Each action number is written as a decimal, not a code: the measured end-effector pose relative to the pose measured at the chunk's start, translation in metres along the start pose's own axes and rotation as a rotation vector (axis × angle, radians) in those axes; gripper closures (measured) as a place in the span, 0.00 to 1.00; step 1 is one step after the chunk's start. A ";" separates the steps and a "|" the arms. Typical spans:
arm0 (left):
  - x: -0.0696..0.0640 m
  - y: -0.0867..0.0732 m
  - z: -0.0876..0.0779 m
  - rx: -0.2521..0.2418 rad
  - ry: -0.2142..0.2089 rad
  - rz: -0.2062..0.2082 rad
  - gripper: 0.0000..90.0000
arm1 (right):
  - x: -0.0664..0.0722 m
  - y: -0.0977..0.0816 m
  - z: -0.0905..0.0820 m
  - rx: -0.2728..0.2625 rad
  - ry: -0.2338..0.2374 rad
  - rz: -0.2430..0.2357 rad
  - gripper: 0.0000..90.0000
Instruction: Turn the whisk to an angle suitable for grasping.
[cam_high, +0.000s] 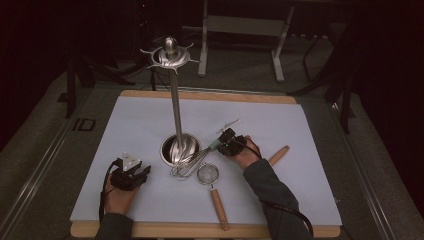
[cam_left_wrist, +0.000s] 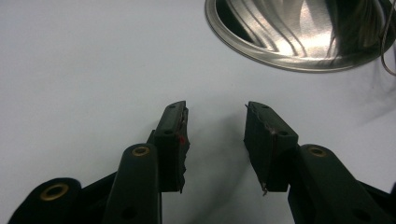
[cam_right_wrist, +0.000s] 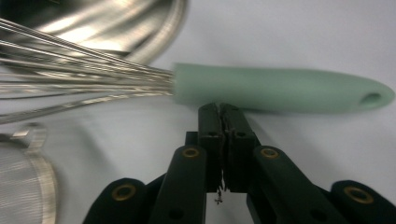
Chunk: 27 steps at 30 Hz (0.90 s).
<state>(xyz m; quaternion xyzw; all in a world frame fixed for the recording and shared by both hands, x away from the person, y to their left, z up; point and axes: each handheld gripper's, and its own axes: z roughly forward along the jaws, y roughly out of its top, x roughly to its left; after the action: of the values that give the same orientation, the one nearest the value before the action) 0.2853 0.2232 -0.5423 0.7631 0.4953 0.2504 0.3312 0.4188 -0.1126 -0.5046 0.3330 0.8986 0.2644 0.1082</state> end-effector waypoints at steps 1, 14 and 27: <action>0.000 0.000 0.000 0.001 0.000 0.000 0.66 | 0.002 0.000 -0.004 -0.007 0.006 -0.004 0.95; -0.001 0.000 0.000 -0.002 0.008 0.003 0.66 | 0.045 -0.011 -0.040 -0.043 0.132 -0.118 0.80; 0.000 0.000 0.000 0.000 0.004 0.002 0.66 | 0.047 -0.016 -0.017 0.038 0.200 -0.100 0.90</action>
<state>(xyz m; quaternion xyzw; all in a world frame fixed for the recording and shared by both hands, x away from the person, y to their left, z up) 0.2851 0.2228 -0.5423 0.7633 0.4950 0.2520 0.3298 0.3684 -0.0984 -0.5001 0.2619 0.9252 0.2735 0.0248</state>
